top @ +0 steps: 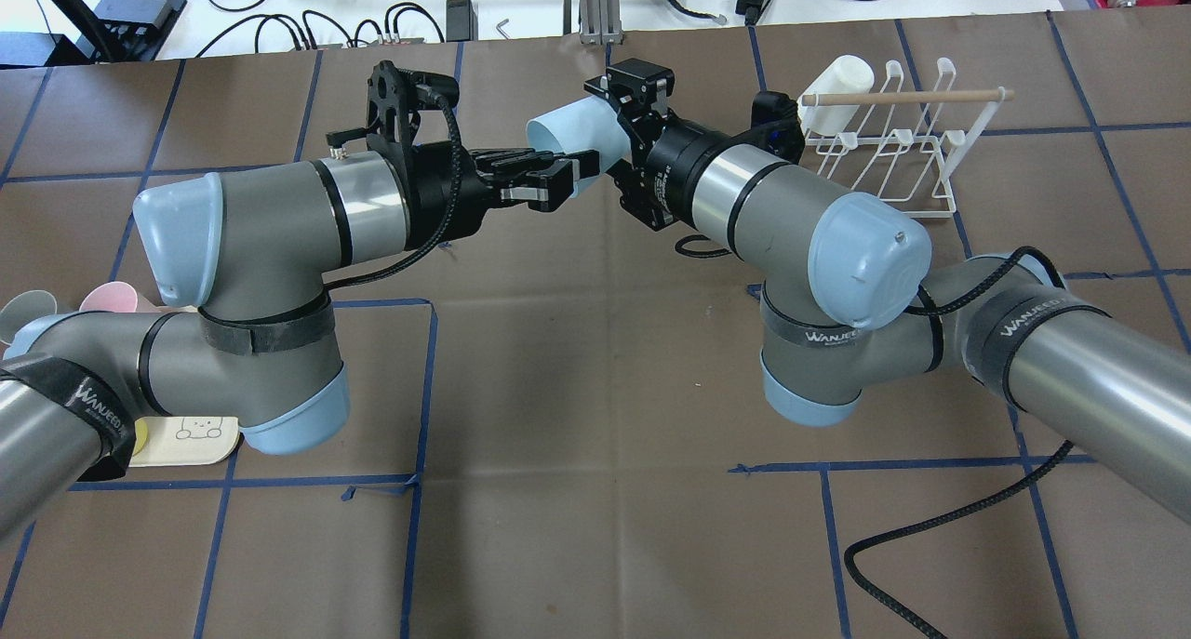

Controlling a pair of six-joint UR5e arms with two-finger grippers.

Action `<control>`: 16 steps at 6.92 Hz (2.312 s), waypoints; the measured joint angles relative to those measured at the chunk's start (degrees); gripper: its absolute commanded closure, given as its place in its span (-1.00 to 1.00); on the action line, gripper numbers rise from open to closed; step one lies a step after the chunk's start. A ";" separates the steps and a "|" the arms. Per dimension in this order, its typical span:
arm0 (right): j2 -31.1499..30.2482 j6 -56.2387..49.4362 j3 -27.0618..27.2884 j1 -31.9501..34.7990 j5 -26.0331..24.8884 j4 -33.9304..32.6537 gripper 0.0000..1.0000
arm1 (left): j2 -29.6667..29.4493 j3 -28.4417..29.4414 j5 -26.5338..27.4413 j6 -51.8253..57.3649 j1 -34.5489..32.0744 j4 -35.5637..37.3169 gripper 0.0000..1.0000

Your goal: Transfer IKEA cup to right arm and place on rack

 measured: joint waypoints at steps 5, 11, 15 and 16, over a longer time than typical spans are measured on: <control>0.27 -3.94 -0.06 -0.01 2.24 0.03 0.73 | 0.13 0.49 1.35 -8.58 -0.01 0.09 -0.99; 0.34 -3.78 -0.43 -0.23 -2.89 -0.08 0.82 | 10.30 -0.52 3.67 -10.06 9.90 -18.11 -0.99; 1.10 -16.88 -1.96 -8.29 -9.01 -0.38 0.83 | 6.45 17.35 24.50 -10.34 11.04 -53.00 -0.98; 1.38 -27.36 -2.33 -11.98 -9.83 -0.33 0.83 | 3.23 24.33 30.64 -10.24 10.12 -62.84 -0.98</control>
